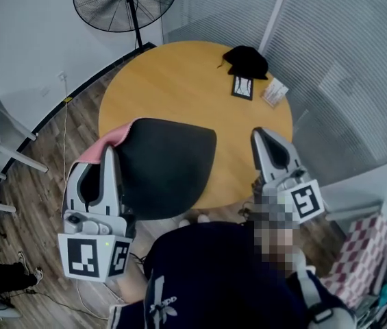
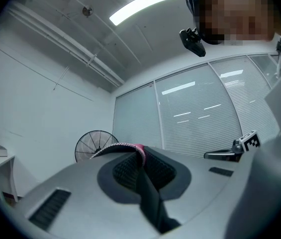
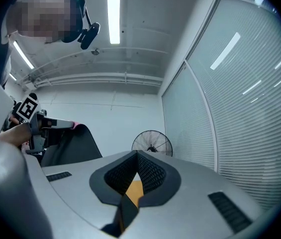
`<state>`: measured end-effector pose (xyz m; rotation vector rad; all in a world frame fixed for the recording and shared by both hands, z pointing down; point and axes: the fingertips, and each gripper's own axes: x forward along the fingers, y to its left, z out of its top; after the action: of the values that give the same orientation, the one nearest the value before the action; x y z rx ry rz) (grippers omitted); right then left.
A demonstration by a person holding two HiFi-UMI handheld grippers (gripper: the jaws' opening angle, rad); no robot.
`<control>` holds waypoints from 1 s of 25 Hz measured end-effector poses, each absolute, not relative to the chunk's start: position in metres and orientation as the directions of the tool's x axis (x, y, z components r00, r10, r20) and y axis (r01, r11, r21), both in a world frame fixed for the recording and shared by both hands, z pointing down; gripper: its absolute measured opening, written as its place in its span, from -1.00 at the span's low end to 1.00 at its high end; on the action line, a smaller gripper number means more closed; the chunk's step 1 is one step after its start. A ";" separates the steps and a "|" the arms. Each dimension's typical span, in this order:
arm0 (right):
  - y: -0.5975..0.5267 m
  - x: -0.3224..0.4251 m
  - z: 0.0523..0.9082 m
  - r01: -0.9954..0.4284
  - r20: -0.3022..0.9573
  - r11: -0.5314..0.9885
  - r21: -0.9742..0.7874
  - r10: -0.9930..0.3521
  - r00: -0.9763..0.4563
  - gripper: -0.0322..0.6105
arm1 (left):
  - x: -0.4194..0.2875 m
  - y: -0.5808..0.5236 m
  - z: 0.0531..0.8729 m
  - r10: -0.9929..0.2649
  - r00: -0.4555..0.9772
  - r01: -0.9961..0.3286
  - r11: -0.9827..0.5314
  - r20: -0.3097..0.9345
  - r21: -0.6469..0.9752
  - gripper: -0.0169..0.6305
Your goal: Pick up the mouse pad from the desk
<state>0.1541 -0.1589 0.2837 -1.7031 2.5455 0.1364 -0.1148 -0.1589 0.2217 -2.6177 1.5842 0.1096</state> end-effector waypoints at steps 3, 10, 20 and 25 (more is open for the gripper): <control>-0.164 0.157 0.280 -0.926 -0.117 0.375 0.034 -0.919 -0.377 -0.89 | -0.116 -0.164 0.219 -0.881 0.460 -0.888 -0.459 -0.110 -0.032 -0.89; -0.164 0.162 0.282 -0.932 -0.107 0.362 0.033 -0.926 -0.363 -0.89 | -0.114 -0.166 0.219 -0.882 0.460 -0.888 -0.458 -0.100 -0.048 -0.89; -0.167 0.152 0.287 -0.919 -0.100 0.392 0.048 -0.913 -0.395 -0.89 | -0.107 -0.175 0.217 -0.871 0.482 -0.876 -0.476 -0.098 -0.077 -0.89; -0.167 0.148 0.287 -0.913 -0.080 0.402 0.072 -0.910 -0.407 -0.89 | -0.102 -0.177 0.217 -0.858 0.504 -0.864 -0.500 -0.097 -0.056 -0.89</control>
<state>0.1481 -0.1672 0.2874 -1.6953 2.6067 0.1616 -0.1019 -0.1772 0.2167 -2.6385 1.5161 0.0860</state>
